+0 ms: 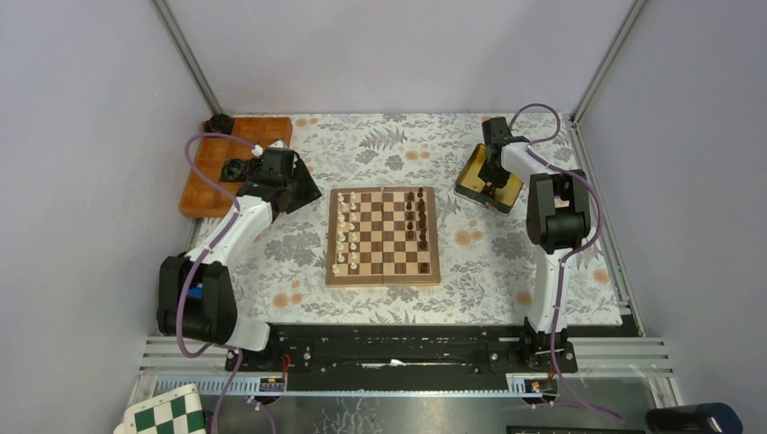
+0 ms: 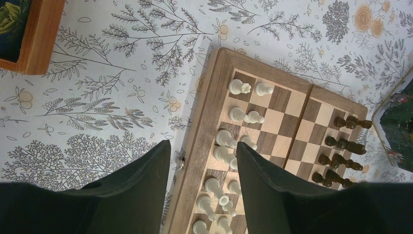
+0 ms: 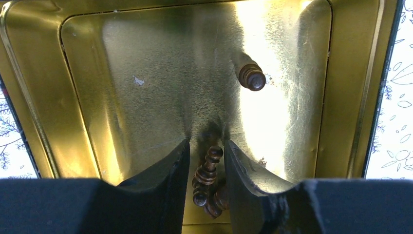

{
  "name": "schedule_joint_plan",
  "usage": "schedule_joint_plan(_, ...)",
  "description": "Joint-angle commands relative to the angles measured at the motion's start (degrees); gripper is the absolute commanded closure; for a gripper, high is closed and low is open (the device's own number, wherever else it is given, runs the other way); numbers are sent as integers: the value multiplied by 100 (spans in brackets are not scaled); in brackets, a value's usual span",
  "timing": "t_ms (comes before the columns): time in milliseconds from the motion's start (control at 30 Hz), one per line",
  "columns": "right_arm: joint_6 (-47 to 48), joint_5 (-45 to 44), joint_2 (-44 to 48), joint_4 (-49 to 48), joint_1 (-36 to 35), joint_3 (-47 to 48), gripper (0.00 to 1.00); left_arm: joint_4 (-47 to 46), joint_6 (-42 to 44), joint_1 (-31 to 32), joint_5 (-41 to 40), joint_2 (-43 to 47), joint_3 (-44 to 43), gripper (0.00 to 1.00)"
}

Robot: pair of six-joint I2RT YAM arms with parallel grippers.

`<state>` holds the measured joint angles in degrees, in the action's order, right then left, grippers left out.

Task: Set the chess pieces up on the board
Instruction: Pick up the chess piece from the storage box.

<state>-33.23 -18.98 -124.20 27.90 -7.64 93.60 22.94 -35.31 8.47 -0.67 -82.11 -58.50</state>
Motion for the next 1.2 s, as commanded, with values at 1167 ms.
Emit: schedule_joint_plan(1167, 710, -245, 826, -902, 122, -192, 91, -23, 51, -48, -34, 200, -162, 41)
